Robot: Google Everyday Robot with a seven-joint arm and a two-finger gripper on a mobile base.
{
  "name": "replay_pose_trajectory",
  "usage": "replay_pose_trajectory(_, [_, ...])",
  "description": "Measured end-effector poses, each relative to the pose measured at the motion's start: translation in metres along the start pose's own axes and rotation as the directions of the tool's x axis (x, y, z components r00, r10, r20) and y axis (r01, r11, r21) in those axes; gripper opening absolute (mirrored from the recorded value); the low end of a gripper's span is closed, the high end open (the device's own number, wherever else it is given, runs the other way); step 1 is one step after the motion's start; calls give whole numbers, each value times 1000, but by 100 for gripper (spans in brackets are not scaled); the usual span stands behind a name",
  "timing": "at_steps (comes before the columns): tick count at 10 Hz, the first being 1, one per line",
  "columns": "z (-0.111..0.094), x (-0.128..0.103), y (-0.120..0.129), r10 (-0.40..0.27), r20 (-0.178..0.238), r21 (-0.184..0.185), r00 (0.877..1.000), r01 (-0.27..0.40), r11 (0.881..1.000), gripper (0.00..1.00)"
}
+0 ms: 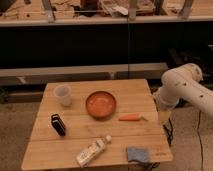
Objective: Knock the eraser over
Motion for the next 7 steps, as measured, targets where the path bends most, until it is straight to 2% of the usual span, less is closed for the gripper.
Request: replay_pose_trajectory(7, [1, -14, -5, -37, 18, 14, 999, 37, 999, 80])
